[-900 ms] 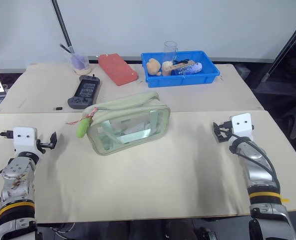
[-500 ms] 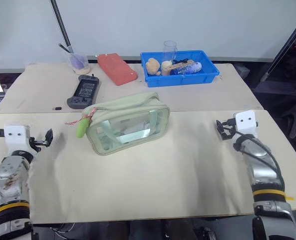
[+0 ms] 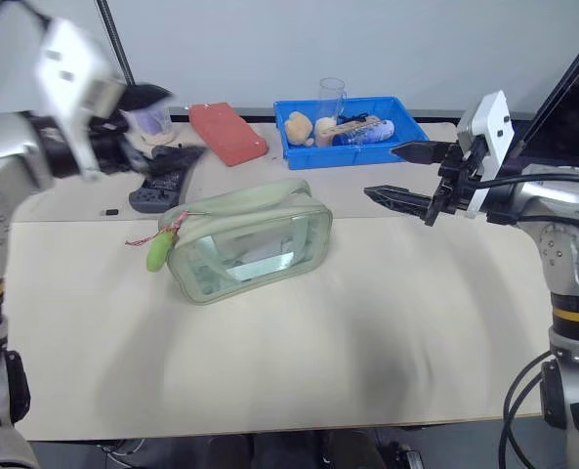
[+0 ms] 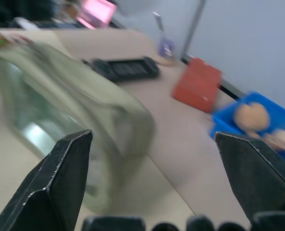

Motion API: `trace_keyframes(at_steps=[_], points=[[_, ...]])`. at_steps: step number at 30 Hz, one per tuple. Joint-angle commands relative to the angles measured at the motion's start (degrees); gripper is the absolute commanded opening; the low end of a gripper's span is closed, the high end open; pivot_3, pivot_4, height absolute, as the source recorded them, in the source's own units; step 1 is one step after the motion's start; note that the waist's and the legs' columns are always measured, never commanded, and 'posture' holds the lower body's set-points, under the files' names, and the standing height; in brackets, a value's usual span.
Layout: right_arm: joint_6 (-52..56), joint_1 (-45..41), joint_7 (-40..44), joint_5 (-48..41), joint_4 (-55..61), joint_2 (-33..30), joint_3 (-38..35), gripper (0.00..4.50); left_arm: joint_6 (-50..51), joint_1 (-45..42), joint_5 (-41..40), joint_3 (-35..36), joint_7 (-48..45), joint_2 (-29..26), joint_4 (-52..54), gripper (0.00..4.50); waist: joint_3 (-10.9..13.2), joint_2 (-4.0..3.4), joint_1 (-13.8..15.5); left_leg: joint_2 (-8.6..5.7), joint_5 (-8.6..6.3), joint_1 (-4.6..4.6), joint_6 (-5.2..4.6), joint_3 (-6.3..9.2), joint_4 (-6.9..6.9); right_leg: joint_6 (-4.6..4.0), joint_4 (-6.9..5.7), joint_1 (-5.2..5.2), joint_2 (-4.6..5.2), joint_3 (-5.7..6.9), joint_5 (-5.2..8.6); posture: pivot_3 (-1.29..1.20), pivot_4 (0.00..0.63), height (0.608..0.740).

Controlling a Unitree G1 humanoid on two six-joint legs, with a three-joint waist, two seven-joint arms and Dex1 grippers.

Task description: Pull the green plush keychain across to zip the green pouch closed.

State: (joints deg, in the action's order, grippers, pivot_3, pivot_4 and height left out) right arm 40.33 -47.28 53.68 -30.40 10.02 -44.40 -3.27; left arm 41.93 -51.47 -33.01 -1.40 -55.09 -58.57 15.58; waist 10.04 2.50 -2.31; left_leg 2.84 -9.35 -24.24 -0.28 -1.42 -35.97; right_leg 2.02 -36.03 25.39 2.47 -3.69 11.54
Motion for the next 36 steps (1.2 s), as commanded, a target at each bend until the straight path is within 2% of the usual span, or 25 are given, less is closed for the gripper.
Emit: trace_keyframes(at_steps=[1, 3, 6, 10, 14, 19, 20, 21, 25, 30, 36], points=[[4.5, -1.7, -0.5, -3.6, 5.8, -1.2, -1.5, 4.47, 2.2, -2.0, 1.2, -4.1, -4.2, -1.5, 4.4, 4.5, 0.0, 0.0, -0.2, 0.01, -0.02, 0.01, -0.03, 0.0, 0.0, -0.01, -0.02, 0.0, -0.02, 0.0, 0.01, 0.0, 0.15, 0.74], [6.0, -2.2, -1.0, -4.8, 8.0, -1.2, -1.6, 4.47, 2.1, -1.8, 3.4, -6.8, -5.5, -2.0, 5.6, 4.5, 0.0, 0.0, -0.2, 0.01, -0.02, 0.0, -0.03, 0.0, 0.01, -0.03, -0.06, 0.06, -0.04, -0.01, 0.03, 0.0, 0.15, 0.74], [6.5, -2.3, -2.8, -4.9, 10.8, -1.0, -1.5, 4.47, -5.7, 0.6, 14.2, -13.3, -5.1, -2.2, 3.9, 4.5, 0.0, 0.0, -0.1, 0.01, -0.02, -0.01, -0.04, 0.0, -0.01, -0.03, -0.07, 0.08, -0.04, -0.02, 0.04, 0.0, 0.15, 0.74], [7.0, -1.6, -4.1, -4.8, 12.4, -1.5, -1.4, 4.47, -11.9, 1.4, 21.3, -16.0, -5.2, -0.2, -0.2, 4.5, 0.0, 0.01, 0.2, 0.01, -0.01, -0.05, -0.04, 0.0, -0.1, -0.09, -0.07, 0.07, -0.03, -0.02, 0.07, 0.0, 0.15, 0.74], [6.2, -1.0, -4.8, -3.5, 12.5, -2.3, -0.9, 4.5, -17.3, 2.5, 24.9, -16.3, -7.3, 0.3, -2.9, 3.28, 0.0, 0.0, 0.6, 0.0, -0.02, -0.2, -0.04, 0.0, -0.21, -0.09, -0.04, 0.12, -0.01, -0.02, 0.07, 0.0, 0.15, 0.74], [5.9, -1.5, -5.4, -2.5, 12.1, -2.4, -0.3, 4.5, -22.2, 1.9, 27.3, -15.2, -9.4, 1.5, -5.8, 0.68, 0.0, 0.0, 1.0, 0.0, -0.02, -0.18, -0.05, -0.01, -0.22, -0.1, -0.07, 0.14, -0.01, -0.04, 0.07, 0.0, 0.15, 0.74], [6.0, -1.6, -5.5, -2.4, 12.1, -2.2, -0.3, 4.5, -23.9, 1.8, 27.7, -14.9, -9.8, 1.6, -6.6, 0.24, 0.0, 0.0, 1.1, 0.0, -0.02, -0.18, -0.05, -0.01, -0.22, -0.11, -0.08, 0.14, -0.01, -0.04, 0.08, 0.0, 0.15, 0.74], [6.0, -1.6, -5.5, -2.4, 12.2, -2.2, -0.2, 4.5, -26.2, 1.6, 28.1, -14.6, -10.2, 1.8, -7.7, 0.08, 0.0, 0.01, 1.1, 0.0, -0.02, -0.18, -0.05, -0.01, -0.22, -0.11, -0.08, 0.14, -0.01, -0.04, 0.08, 0.0, 0.15, 0.74], [5.1, -1.4, -4.6, -1.7, 11.5, -2.4, 0.6, 4.5, -41.3, 0.7, 28.3, -13.1, -14.8, 1.4, -14.8, 0.08, 0.0, 0.0, 1.2, 0.0, -0.02, -0.19, -0.05, -0.01, -0.24, -0.11, -0.08, 0.14, -0.01, -0.04, 0.06, 0.0, 0.15, 0.74], [2.4, -1.1, -2.3, -0.1, 9.2, -2.7, 2.4, 4.5, -55.7, -2.7, 28.4, -12.5, -19.0, 3.9, -27.2, 0.08, 0.0, 0.0, 1.5, 0.0, -0.02, -0.21, -0.05, -0.02, -0.29, -0.13, -0.09, 0.15, -0.01, -0.04, 0.05, 0.0, 0.15, 0.74], [1.9, 0.0, -0.8, 0.4, 9.1, -2.6, 2.9, 4.5, -61.4, -3.9, 25.6, -10.3, -22.3, 7.7, -32.9, 0.08, 0.0, 0.0, 1.6, 0.01, -0.05, -0.55, -0.11, -0.03, -0.52, -0.11, -0.12, 0.32, 0.0, -0.03, -0.11, 0.0, 0.15, 0.74]])
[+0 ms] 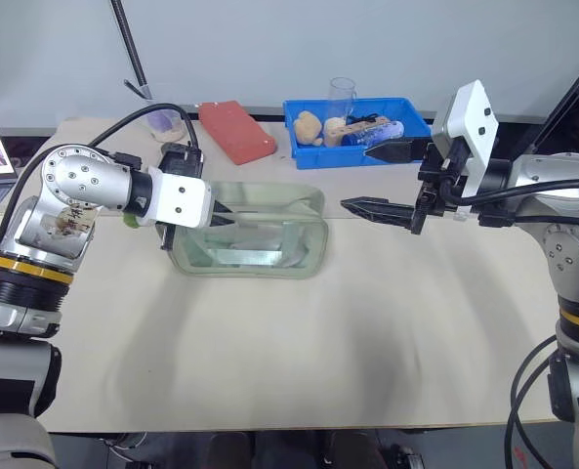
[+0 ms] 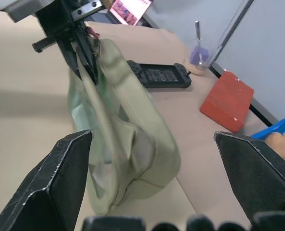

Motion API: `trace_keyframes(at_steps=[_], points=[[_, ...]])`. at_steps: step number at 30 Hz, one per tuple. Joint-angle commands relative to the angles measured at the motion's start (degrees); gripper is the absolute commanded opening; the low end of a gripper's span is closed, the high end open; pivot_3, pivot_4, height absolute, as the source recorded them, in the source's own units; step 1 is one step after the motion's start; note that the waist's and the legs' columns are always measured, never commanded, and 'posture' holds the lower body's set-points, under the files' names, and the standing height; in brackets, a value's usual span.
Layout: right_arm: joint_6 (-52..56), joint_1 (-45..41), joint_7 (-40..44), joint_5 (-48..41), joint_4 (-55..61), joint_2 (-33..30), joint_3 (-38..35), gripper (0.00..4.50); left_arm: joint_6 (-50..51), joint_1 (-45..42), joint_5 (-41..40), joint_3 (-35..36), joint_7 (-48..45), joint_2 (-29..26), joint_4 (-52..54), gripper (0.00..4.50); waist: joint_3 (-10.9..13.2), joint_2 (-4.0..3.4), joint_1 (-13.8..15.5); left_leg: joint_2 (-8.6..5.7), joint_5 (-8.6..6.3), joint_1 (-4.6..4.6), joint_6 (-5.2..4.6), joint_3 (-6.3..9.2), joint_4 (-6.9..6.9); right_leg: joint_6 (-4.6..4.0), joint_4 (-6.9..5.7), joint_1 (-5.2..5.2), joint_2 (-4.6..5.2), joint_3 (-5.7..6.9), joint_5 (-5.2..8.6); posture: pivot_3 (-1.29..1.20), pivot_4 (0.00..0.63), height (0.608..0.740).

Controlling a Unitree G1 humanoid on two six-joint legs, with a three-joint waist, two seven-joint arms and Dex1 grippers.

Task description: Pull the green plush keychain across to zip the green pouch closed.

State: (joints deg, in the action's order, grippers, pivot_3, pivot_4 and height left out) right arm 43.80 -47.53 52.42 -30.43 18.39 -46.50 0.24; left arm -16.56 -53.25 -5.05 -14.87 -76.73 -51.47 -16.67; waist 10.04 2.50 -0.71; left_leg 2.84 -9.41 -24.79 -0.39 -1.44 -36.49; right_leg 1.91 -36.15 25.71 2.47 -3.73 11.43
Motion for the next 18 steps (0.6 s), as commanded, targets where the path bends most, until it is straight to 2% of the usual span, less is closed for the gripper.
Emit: trace_keyframes(at_steps=[1, 5, 18], points=[[-1.6, 0.4, 0.4, 0.4, 0.8, -0.4, -0.6, 4.5, -3.5, -2.0, -2.3, 3.7, -0.6, 0.9, -1.1, 0.08, 0.0, 0.0, 0.0, 0.0, -0.04, -0.07, -0.07, 0.0, -0.1, -0.02, -0.04, 0.05, 0.0, 0.0, -0.03, 0.0, 0.15, 0.74], [-1.4, 0.4, 0.3, 0.4, 0.7, -0.1, -0.3, 4.5, -3.6, -2.9, -2.5, 5.2, -0.1, 2.2, -2.6, 0.08, 0.0, 0.0, -0.1, 0.0, -0.07, -0.47, -0.13, 0.0, -0.36, -0.08, -0.21, 0.43, 0.0, -0.01, -0.17, 0.0, 0.15, 0.74], [-2.7, 0.3, 1.3, 1.5, -1.2, 1.7, 1.1, 4.5, 0.0, 1.8, -3.3, 5.3, -4.5, 1.1, 2.2, 0.08, 0.0, 0.0, -0.1, -0.01, -0.07, -0.44, -0.13, 0.01, -0.42, -0.08, -0.53, 0.49, -0.02, -0.03, -0.13, 0.0, 0.15, 0.74]])
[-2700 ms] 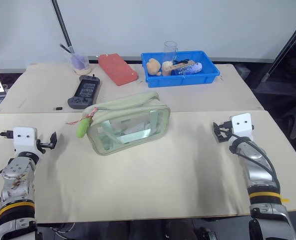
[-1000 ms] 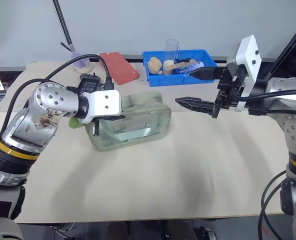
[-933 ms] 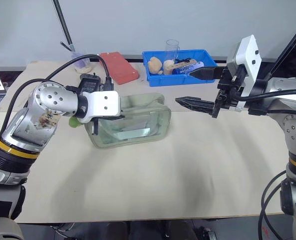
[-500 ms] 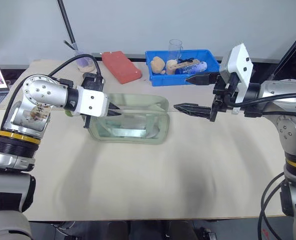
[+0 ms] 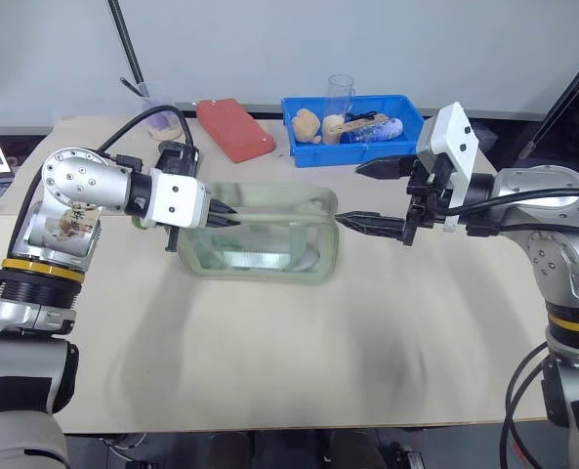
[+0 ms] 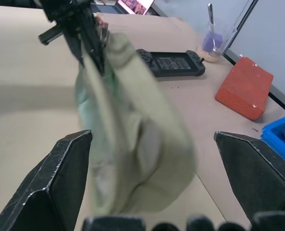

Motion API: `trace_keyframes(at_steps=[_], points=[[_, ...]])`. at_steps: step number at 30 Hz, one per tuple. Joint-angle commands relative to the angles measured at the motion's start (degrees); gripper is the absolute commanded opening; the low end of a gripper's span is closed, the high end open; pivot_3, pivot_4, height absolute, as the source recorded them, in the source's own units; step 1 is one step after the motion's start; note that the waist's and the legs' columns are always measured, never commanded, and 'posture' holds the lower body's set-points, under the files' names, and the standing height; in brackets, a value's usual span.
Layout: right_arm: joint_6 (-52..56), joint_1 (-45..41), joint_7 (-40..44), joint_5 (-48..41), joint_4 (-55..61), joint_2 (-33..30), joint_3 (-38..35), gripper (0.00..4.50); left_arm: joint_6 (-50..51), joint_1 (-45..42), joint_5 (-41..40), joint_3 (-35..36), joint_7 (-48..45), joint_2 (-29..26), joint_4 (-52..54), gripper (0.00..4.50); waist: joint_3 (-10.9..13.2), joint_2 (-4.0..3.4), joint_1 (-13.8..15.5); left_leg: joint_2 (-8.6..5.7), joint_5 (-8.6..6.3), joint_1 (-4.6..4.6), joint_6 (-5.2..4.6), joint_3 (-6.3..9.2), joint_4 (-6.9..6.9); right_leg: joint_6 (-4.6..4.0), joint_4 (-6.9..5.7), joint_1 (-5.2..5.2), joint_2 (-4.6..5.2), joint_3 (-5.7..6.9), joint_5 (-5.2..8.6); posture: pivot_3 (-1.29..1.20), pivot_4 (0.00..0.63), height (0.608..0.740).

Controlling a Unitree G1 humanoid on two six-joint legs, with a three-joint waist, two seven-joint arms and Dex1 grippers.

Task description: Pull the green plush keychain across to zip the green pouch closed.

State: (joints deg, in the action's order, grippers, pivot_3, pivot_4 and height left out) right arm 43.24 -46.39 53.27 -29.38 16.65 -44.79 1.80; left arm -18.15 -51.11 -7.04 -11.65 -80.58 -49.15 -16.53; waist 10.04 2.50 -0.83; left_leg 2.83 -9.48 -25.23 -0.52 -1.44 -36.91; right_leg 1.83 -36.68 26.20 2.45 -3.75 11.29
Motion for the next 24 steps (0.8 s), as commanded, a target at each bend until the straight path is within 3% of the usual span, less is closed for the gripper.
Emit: trace_keyframes(at_steps=[1, 6, 9, 10, 12, 16, 19, 20, 24], points=[[-2.4, -0.8, 0.6, 0.7, 0.2, 0.1, -0.3, 4.5, 2.0, -0.3, -1.1, 2.2, -0.4, -1.2, 2.1, 0.08, 0.0, 0.0, 0.0, 0.0, 0.0, 0.02, 0.0, 0.0, -0.02, 0.03, -0.03, 0.0, 0.0, -0.01, 0.02, 0.0, 0.15, 0.74], [-2.7, 0.0, 2.0, 0.5, -0.3, 0.1, -0.5, 4.5, 8.0, -0.5, -3.2, 4.2, 0.5, -1.2, 5.9, 1.97, 0.0, 0.0, 0.0, 0.0, 0.0, 0.03, 0.0, 0.0, -0.08, 0.13, -0.08, 0.0, 0.0, -0.01, 0.08, 0.0, 0.15, 0.74], [-2.4, 0.4, 2.7, 0.5, 0.4, 0.1, -0.4, 4.5, 17.4, -0.3, -7.9, 6.9, 0.9, -2.1, 12.1, 3.5, 0.0, 0.0, -0.1, 0.0, 0.0, 0.03, 0.0, 0.0, -0.08, 0.13, -0.09, 0.0, 0.0, -0.02, 0.08, 0.0, 0.15, 0.74], [-2.5, 0.8, 2.9, 0.5, 1.3, 0.4, 0.3, 4.5, 22.4, -0.2, -10.8, 8.1, 1.4, -2.3, 15.2, 4.24, 0.0, 0.0, -0.1, 0.0, 0.0, 0.03, 0.0, 0.0, -0.08, 0.13, -0.09, 0.0, 0.0, -0.02, 0.08, 0.0, 0.15, 0.74], [-2.6, 1.6, 3.3, 0.6, 2.5, 0.8, 1.3, 4.5, 28.9, 0.0, -14.5, 9.6, 2.3, -2.3, 19.3, 4.46, 0.0, 0.0, -0.1, 0.0, 0.0, 0.03, 0.0, 0.01, -0.08, 0.16, -0.1, 0.0, 0.0, -0.03, 0.1, 0.0, 0.15, 0.74], [-6.0, 4.3, 2.6, 4.3, 2.5, 3.1, 5.7, 4.5, 46.5, 2.0, -27.4, 12.7, 5.8, -2.3, 31.3, 4.46, 0.0, 0.0, -0.3, 0.01, 0.0, 0.07, 0.0, 0.03, -0.08, 0.38, -0.13, -0.02, -0.02, -0.04, 0.23, 0.0, 0.15, 0.74], [-9.0, 5.0, 2.0, 7.2, -0.4, 4.6, 7.4, 4.5, 53.9, 2.0, -32.9, 14.2, 7.6, -3.2, 36.0, 4.46, 0.0, 0.0, -0.3, 0.0, 0.01, 0.09, 0.01, 0.03, -0.13, 0.39, -0.19, -0.02, -0.04, -0.04, 0.24, 0.0, 0.15, 0.74], [-9.7, 5.2, 2.0, 7.9, -1.2, 4.9, 7.7, 3.97, 55.3, 1.9, -33.9, 14.4, 7.9, -3.5, 36.9, 4.5, 0.0, 0.0, -0.3, 0.0, 0.01, 0.09, 0.01, 0.03, -0.16, 0.39, -0.21, -0.02, -0.04, -0.04, 0.23, 0.0, 0.15, 0.74], [-11.4, 5.7, 3.0, 8.8, -2.3, 5.3, 7.9, 2.76, 56.3, 3.6, -33.8, 15.1, 7.8, -5.8, 38.0, 4.5, 0.0, 0.0, -0.2, 0.0, 0.01, 0.13, 0.01, 0.03, -0.19, 0.38, -0.22, -0.04, -0.05, -0.05, 0.23, 0.0, 0.15, 0.74]])
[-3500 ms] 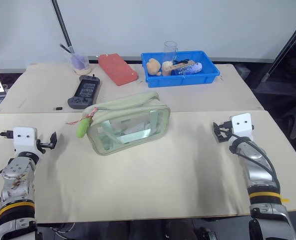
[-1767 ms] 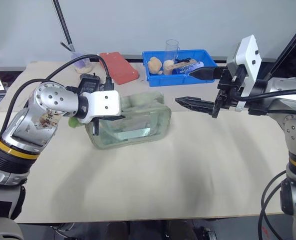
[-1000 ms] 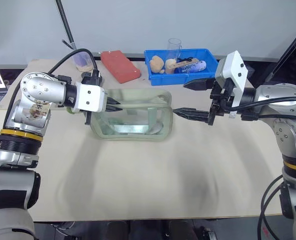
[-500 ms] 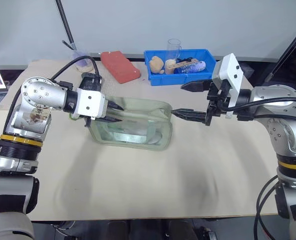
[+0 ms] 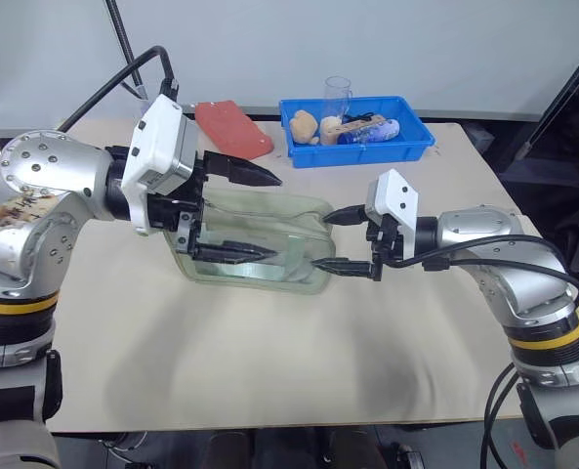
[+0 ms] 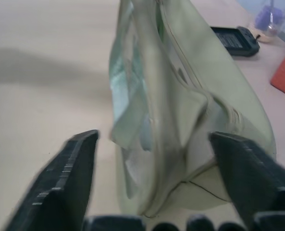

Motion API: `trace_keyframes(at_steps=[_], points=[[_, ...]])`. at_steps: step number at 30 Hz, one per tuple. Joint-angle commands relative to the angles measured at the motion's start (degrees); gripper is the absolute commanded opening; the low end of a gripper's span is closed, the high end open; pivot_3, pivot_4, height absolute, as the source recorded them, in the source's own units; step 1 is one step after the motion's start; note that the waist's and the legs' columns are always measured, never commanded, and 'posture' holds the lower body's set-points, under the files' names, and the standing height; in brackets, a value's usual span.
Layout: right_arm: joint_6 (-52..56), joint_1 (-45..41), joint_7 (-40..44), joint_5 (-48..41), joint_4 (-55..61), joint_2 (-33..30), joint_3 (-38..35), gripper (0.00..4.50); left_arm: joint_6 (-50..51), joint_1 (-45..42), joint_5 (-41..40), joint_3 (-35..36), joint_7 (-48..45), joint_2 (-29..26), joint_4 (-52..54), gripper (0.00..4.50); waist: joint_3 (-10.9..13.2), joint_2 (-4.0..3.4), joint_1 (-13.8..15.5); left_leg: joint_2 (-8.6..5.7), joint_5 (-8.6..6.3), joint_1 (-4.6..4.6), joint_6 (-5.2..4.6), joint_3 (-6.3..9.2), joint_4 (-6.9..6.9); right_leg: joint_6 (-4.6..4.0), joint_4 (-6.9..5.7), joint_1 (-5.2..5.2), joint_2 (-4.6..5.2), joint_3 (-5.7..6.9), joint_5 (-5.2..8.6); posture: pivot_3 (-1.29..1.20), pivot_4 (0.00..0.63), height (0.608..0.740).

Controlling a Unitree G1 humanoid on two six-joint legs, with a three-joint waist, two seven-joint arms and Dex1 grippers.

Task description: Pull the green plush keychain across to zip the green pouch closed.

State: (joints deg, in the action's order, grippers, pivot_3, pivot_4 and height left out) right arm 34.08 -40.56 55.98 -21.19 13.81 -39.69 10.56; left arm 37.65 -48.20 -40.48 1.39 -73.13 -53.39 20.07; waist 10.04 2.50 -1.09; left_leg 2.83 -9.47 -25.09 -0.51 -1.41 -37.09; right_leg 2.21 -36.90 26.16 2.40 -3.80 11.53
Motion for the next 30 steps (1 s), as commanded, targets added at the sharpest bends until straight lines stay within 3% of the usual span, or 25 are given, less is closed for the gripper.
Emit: trace_keyframes(at_steps=[1, 8, 13, 16, 21, 28, 30], points=[[-2.4, -0.1, 0.4, 0.6, 0.4, 0.3, -1.0, 2.39, 0.4, 1.1, -0.3, 2.2, 0.4, -2.0, 1.5, 4.5, 0.0, 0.0, 0.0, 0.0, 0.0, 0.01, 0.0, 0.0, 0.0, 0.0, 0.0, 0.0, 0.0, 0.0, 0.0, 0.0, 0.15, 0.74], [-3.7, 0.4, 1.4, 1.0, -0.7, 0.9, -0.9, 0.05, 1.3, 3.2, -0.4, 4.5, 2.8, -4.4, 0.6, 4.5, 0.0, 0.0, 0.2, 0.0, 0.0, 0.02, 0.0, 0.0, 0.0, -0.02, 0.0, -0.01, 0.0, 0.0, 0.0, 0.0, 0.15, 0.74], [-4.5, 0.9, 1.8, 1.6, -0.5, 0.7, -0.9, 0.05, 2.1, 4.8, 3.2, 11.7, 8.6, -7.8, -11.4, 4.5, 0.0, 0.0, 0.0, 0.0, 0.0, 0.05, 0.0, 0.0, 0.02, -0.02, -0.01, -0.01, -0.02, 0.0, 0.01, 0.0, 0.15, 0.74], [-5.1, 1.0, 2.2, 2.0, -0.5, 0.3, -0.9, 0.05, -0.3, 12.4, 6.2, 17.6, 9.6, -9.9, -17.2, 4.5, 0.0, -0.02, -0.5, 0.01, 0.0, 0.13, 0.0, -0.02, 0.1, -0.07, -0.03, -0.01, -0.02, -0.01, 0.04, 0.0, 0.15, 0.74], [-5.9, 0.6, 2.7, 2.7, -1.7, 0.4, -0.9, 0.05, -1.2, 28.8, 6.7, 24.2, 10.0, -9.1, -10.9, 4.5, 0.0, 0.04, -0.5, 0.06, -0.01, 0.17, 0.01, -0.08, 0.2, -0.29, -0.03, 0.0, 0.01, -0.03, 0.01, 0.0, 0.15, 0.74], [-6.6, -0.6, 3.4, 3.6, -3.0, 1.1, -0.4, 0.05, -4.1, 35.8, 8.5, 24.2, 14.8, -4.9, -4.8, 4.5, 0.0, 0.06, 0.3, 0.08, 0.0, 0.21, 0.05, -0.18, 0.18, -0.6, 0.02, -0.02, 0.09, -0.02, 0.19, 0.0, 0.15, 0.74], [-6.6, -0.8, 3.5, 3.7, -3.1, 1.2, -0.4, 0.0, -4.0, 35.7, 8.4, 24.5, 15.7, -4.5, -4.9, 3.93, 0.0, 0.06, 0.3, 0.1, 0.0, 0.21, 0.05, -0.18, 0.18, -0.59, 0.0, -0.01, 0.05, -0.02, 0.19, 0.0, 0.15, 0.74]])
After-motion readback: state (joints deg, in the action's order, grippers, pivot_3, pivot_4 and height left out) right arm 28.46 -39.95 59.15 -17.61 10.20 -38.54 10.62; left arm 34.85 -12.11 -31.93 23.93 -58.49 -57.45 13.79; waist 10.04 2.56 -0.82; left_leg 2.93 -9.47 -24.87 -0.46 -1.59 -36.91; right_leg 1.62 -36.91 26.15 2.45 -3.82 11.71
